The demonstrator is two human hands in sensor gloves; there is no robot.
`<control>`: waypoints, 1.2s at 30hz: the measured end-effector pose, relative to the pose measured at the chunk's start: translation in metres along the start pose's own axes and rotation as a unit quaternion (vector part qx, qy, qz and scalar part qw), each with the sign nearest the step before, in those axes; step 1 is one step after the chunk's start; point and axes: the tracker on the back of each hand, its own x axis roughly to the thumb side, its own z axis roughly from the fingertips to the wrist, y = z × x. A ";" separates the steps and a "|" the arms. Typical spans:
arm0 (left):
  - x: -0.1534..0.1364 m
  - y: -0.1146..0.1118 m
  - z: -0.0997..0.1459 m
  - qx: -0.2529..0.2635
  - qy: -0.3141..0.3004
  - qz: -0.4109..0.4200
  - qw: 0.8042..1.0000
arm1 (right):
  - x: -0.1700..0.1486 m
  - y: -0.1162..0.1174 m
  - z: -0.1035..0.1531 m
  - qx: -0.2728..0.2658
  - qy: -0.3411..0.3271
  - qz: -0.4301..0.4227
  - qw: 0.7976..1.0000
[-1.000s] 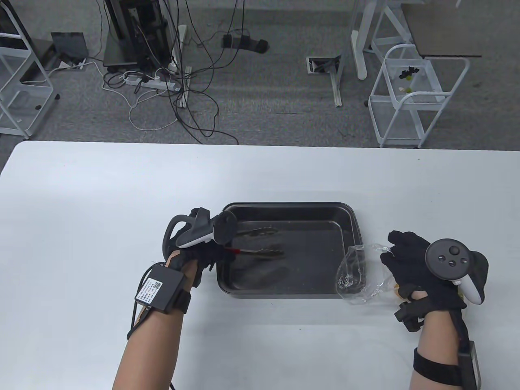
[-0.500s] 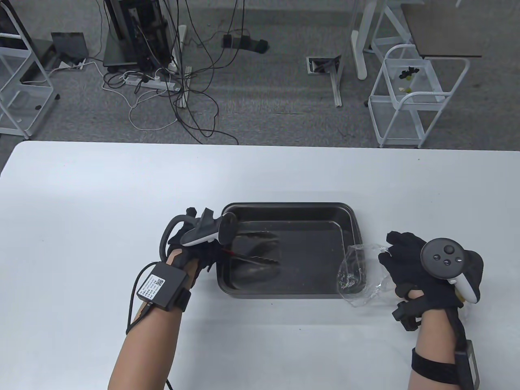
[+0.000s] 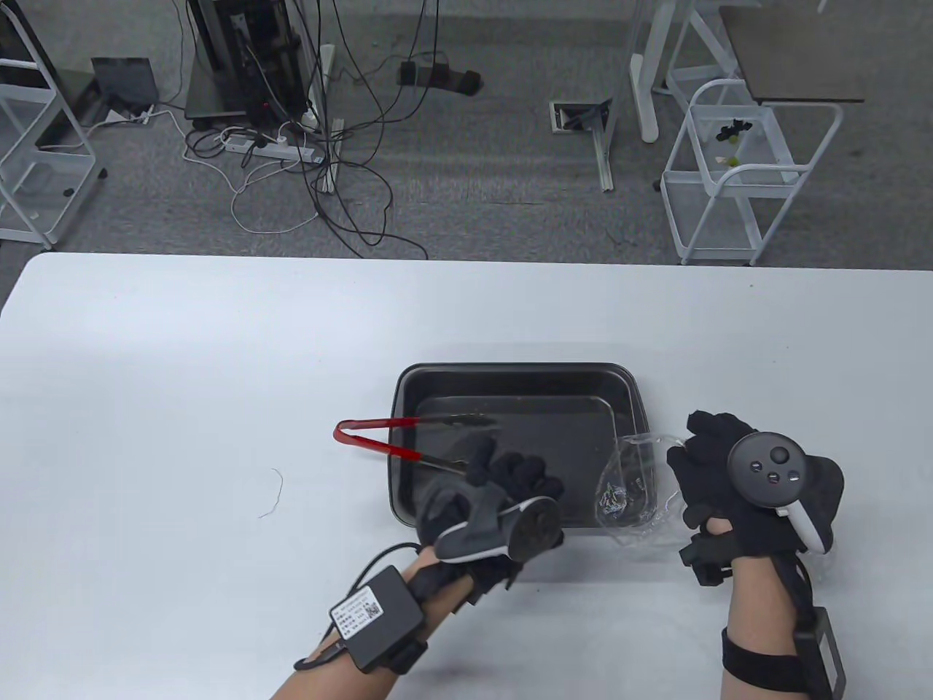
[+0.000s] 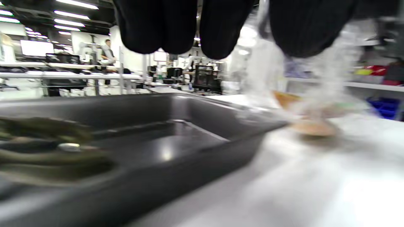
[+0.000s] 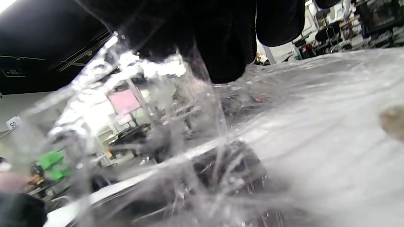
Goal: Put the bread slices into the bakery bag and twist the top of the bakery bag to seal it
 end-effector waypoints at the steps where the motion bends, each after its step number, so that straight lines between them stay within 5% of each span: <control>1: 0.015 -0.005 -0.003 0.011 0.002 -0.006 1.000 | 0.003 -0.001 0.001 -0.013 0.002 0.006 1.000; 6: 0.054 -0.021 -0.018 0.078 0.037 -0.003 0.996 | 0.016 -0.005 0.007 -0.051 0.003 0.024 0.998; 13: 0.049 -0.005 -0.009 0.114 0.064 0.061 0.990 | 0.022 -0.009 0.011 -0.056 0.000 0.028 0.998; 21: 0.022 0.076 0.040 0.131 0.050 0.025 0.990 | 0.045 -0.038 0.029 -0.032 -0.051 -0.074 0.995; 26: 0.003 0.140 0.079 0.194 0.080 -0.043 0.977 | 0.060 -0.060 0.047 0.014 -0.151 -0.222 0.963; 31: -0.027 0.161 0.111 0.269 0.107 0.010 0.957 | 0.053 -0.065 0.045 0.096 -0.238 -0.289 0.922; 36: -0.061 0.151 0.128 0.274 0.085 0.117 0.951 | 0.059 -0.063 0.047 0.075 -0.276 -0.249 0.925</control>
